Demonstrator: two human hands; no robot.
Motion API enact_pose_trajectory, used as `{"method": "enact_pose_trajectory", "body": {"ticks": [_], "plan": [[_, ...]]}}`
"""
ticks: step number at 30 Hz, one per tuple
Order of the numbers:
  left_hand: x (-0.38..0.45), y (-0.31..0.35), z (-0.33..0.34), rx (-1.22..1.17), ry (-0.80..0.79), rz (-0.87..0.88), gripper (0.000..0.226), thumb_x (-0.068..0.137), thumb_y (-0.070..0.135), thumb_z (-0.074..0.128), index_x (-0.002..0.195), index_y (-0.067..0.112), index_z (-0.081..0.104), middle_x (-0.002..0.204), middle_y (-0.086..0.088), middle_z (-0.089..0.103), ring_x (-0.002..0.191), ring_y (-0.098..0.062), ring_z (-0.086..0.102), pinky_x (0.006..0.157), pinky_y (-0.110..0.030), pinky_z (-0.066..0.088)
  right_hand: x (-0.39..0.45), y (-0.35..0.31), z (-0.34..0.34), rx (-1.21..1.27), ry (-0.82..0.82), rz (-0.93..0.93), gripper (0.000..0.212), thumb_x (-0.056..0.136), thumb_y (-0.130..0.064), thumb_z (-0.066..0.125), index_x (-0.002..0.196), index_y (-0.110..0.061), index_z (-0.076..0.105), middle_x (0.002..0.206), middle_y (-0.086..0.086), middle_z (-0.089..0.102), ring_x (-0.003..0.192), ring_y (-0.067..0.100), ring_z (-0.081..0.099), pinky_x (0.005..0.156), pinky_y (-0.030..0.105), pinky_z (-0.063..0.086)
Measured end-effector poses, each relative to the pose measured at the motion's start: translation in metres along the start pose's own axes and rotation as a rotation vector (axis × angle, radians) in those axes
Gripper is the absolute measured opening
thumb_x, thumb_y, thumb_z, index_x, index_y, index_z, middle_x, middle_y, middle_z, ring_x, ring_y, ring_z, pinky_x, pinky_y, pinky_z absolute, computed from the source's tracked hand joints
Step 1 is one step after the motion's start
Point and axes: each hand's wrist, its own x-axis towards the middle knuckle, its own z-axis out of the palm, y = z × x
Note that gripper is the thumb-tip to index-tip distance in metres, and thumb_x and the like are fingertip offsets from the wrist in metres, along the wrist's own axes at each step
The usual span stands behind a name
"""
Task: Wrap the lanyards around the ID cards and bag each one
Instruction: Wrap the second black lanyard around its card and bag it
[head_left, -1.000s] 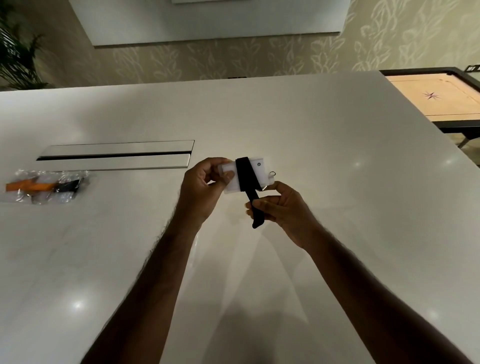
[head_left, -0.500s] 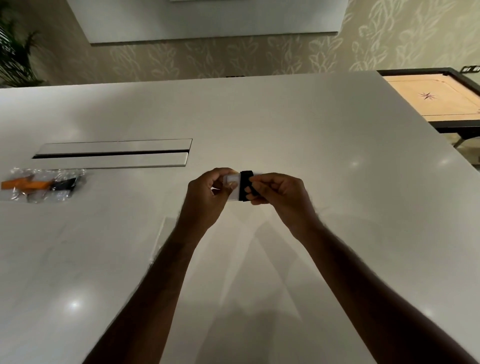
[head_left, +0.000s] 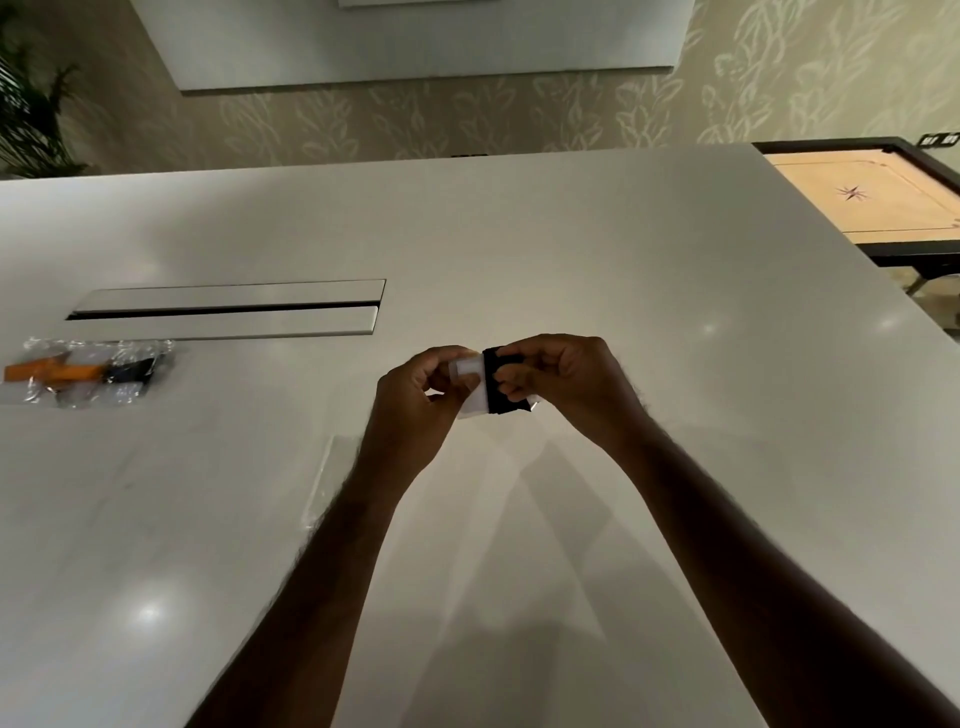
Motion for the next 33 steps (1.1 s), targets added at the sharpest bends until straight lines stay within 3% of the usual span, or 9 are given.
{"method": "enact_pose_trajectory", "body": {"ticks": [3, 5, 9, 12, 16, 19, 23, 26, 33], "plan": [[-0.001, -0.001, -0.001, -0.019, 0.004, -0.012, 0.026, 0.091, 0.01, 0.076, 0.107, 0.029, 0.074, 0.094, 0.017, 0.076, 0.086, -0.003, 0.07, 0.079, -0.024, 0.059, 0.0, 0.001, 0.002, -0.039, -0.027, 0.002, 0.026, 0.092, -0.001, 0.077, 0.108, -0.022, 0.081, 0.093, 0.005, 0.083, 0.079, 0.021, 0.08, 0.074, 0.032, 0.065], [-0.005, -0.001, 0.0, -0.019, -0.015, -0.005, 0.027, 0.091, 0.009, 0.076, 0.105, 0.031, 0.073, 0.091, 0.022, 0.074, 0.084, 0.0, 0.068, 0.076, -0.02, 0.057, 0.0, 0.002, 0.003, -0.064, -0.001, 0.006, 0.022, 0.096, -0.002, 0.073, 0.101, -0.022, 0.08, 0.084, 0.003, 0.082, 0.071, 0.021, 0.077, 0.071, 0.032, 0.064], [-0.013, -0.002, 0.001, 0.005, -0.039, 0.017, 0.024, 0.092, 0.011, 0.075, 0.106, 0.031, 0.073, 0.092, 0.029, 0.072, 0.085, 0.002, 0.067, 0.073, -0.011, 0.053, 0.0, 0.002, 0.004, -0.336, 0.071, -0.057, 0.007, 0.098, -0.027, 0.071, 0.093, -0.032, 0.073, 0.069, -0.003, 0.069, 0.056, 0.006, 0.057, 0.058, 0.02, 0.046], [-0.019, -0.003, 0.002, 0.007, -0.053, 0.02, 0.024, 0.092, 0.013, 0.075, 0.107, 0.031, 0.074, 0.093, 0.029, 0.072, 0.086, 0.002, 0.067, 0.072, -0.012, 0.054, 0.0, 0.001, 0.007, -0.461, 0.13, -0.124, 0.008, 0.097, -0.028, 0.071, 0.093, -0.03, 0.066, 0.069, -0.006, 0.06, 0.056, 0.007, 0.047, 0.054, 0.014, 0.035], [-0.03, -0.004, 0.003, -0.003, -0.053, 0.009, 0.033, 0.093, 0.013, 0.074, 0.102, 0.044, 0.068, 0.093, 0.032, 0.07, 0.087, 0.003, 0.067, 0.069, -0.008, 0.051, -0.001, -0.002, 0.006, -0.608, 0.041, -0.244, 0.008, 0.098, -0.019, 0.071, 0.092, -0.024, 0.07, 0.081, -0.012, 0.061, 0.074, 0.005, 0.053, 0.072, 0.014, 0.037], [-0.036, -0.009, 0.003, -0.016, -0.035, -0.01, 0.036, 0.092, 0.013, 0.075, 0.099, 0.048, 0.068, 0.092, 0.03, 0.071, 0.086, 0.0, 0.067, 0.068, -0.007, 0.05, -0.004, 0.004, 0.006, -0.665, -0.015, -0.296, 0.008, 0.102, -0.015, 0.069, 0.096, -0.015, 0.075, 0.096, -0.005, 0.066, 0.09, 0.01, 0.061, 0.086, 0.03, 0.045], [-0.039, -0.013, 0.001, -0.077, -0.005, -0.054, 0.034, 0.091, 0.014, 0.076, 0.099, 0.047, 0.069, 0.092, 0.025, 0.073, 0.084, -0.002, 0.068, 0.071, -0.013, 0.053, -0.008, 0.012, 0.013, -0.573, -0.036, -0.26, 0.012, 0.104, -0.018, 0.065, 0.101, -0.015, 0.076, 0.103, -0.009, 0.069, 0.098, 0.007, 0.066, 0.086, 0.024, 0.049], [-0.04, -0.018, -0.003, -0.161, 0.025, -0.097, 0.032, 0.089, 0.013, 0.076, 0.1, 0.043, 0.072, 0.096, 0.02, 0.075, 0.086, -0.004, 0.071, 0.074, -0.016, 0.056, -0.01, 0.015, 0.017, -0.415, -0.075, -0.128, 0.014, 0.098, -0.027, 0.075, 0.112, -0.028, 0.077, 0.112, -0.018, 0.072, 0.11, 0.005, 0.068, 0.088, 0.012, 0.05], [-0.047, -0.032, -0.02, -0.294, -0.048, -0.205, 0.024, 0.085, 0.022, 0.076, 0.1, 0.041, 0.076, 0.101, 0.008, 0.078, 0.095, -0.014, 0.074, 0.085, -0.035, 0.062, -0.011, 0.029, 0.03, -0.154, -0.065, 0.034, 0.023, 0.082, -0.028, 0.088, 0.103, -0.035, 0.082, 0.104, -0.017, 0.081, 0.098, 0.002, 0.075, 0.077, 0.012, 0.056]]}}
